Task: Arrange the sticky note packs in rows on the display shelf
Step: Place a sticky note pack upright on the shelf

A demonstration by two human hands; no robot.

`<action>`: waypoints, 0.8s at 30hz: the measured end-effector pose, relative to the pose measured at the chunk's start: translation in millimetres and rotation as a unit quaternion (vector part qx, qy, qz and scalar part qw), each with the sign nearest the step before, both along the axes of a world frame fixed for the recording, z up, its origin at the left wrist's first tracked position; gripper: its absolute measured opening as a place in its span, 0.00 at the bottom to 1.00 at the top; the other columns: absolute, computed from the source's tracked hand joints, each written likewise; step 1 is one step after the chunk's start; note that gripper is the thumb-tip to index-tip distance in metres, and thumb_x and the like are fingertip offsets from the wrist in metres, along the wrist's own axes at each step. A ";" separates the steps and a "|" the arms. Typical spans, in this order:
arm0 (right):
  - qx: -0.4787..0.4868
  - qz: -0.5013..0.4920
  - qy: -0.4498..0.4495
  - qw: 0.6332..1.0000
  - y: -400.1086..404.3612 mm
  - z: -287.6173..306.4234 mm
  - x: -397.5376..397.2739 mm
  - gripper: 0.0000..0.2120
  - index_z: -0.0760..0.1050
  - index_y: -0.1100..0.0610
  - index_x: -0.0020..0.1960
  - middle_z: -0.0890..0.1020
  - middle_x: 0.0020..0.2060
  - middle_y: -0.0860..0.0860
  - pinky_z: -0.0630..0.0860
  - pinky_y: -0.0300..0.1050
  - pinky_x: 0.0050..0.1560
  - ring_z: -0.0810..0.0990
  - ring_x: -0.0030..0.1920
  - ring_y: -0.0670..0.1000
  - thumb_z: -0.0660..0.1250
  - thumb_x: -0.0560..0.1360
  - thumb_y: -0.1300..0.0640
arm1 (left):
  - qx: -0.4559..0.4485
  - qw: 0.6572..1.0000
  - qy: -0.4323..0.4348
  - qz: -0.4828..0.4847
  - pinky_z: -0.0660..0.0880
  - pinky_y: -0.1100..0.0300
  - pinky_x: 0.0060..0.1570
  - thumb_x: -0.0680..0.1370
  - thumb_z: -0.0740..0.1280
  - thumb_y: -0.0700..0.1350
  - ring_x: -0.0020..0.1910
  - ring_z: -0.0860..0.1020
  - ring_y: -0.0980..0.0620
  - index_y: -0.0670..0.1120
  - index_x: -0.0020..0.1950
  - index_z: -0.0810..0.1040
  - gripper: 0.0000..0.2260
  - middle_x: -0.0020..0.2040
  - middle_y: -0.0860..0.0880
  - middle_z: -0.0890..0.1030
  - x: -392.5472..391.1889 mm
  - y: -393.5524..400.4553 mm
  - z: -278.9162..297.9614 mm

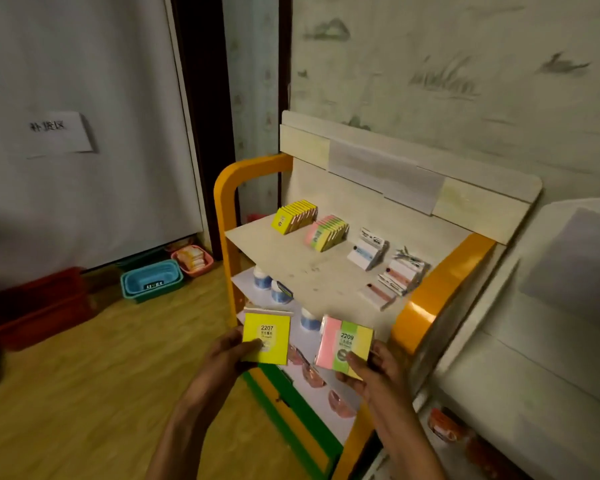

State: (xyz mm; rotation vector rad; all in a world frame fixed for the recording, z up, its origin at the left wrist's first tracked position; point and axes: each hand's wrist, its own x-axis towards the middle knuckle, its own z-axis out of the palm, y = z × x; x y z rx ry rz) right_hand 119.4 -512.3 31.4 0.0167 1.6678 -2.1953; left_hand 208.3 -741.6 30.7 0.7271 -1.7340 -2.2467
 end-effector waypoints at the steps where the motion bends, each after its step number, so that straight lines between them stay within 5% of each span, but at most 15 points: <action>1: -0.001 -0.001 0.001 1.000 -14.6 -1.8 -8.4 0.12 0.77 0.59 0.54 0.84 0.49 0.57 0.82 0.50 0.38 0.86 0.46 0.57 0.69 0.73 0.70 | -0.004 1.000 0.001 -0.002 0.78 0.50 0.53 0.79 0.64 0.36 0.53 0.83 0.43 0.41 0.59 0.79 0.10 0.54 0.43 0.85 -6.5 -14.2 -0.4; 4: -0.003 -0.001 0.009 1.000 -59.0 -7.4 -38.2 0.12 0.77 0.59 0.55 0.85 0.50 0.57 0.82 0.51 0.41 0.85 0.49 0.57 0.69 0.73 0.70 | -0.021 1.000 0.003 0.005 0.78 0.49 0.55 0.79 0.64 0.37 0.53 0.83 0.44 0.42 0.59 0.79 0.09 0.54 0.43 0.85 -31.4 -60.3 0.5; 8: -0.009 0.000 0.019 1.000 -119.3 -13.8 -86.4 0.14 0.77 0.59 0.58 0.84 0.52 0.57 0.82 0.54 0.46 0.84 0.52 0.58 0.71 0.73 0.67 | -0.045 0.999 0.002 0.013 0.78 0.58 0.45 0.80 0.63 0.38 0.49 0.84 0.49 0.43 0.59 0.79 0.09 0.52 0.46 0.85 -75.3 -127.1 6.7; 20: 0.022 -0.038 0.038 0.998 -231.0 6.9 -194.2 0.11 0.79 0.57 0.55 0.86 0.48 0.53 0.80 0.48 0.44 0.85 0.49 0.55 0.70 0.74 0.66 | -0.113 0.994 -0.002 -0.005 0.73 0.56 0.48 0.78 0.65 0.37 0.53 0.81 0.48 0.47 0.59 0.79 0.12 0.53 0.48 0.84 -215.0 -258.6 18.1; 24: 0.069 -0.061 0.056 0.994 -246.3 5.1 -215.3 0.10 0.81 0.59 0.53 0.87 0.45 0.52 0.77 0.35 0.41 0.85 0.47 0.49 0.70 0.73 0.68 | -0.135 0.990 -0.016 -0.048 0.78 0.50 0.50 0.80 0.64 0.35 0.53 0.82 0.46 0.44 0.59 0.78 0.10 0.53 0.45 0.84 -270.9 -287.0 4.2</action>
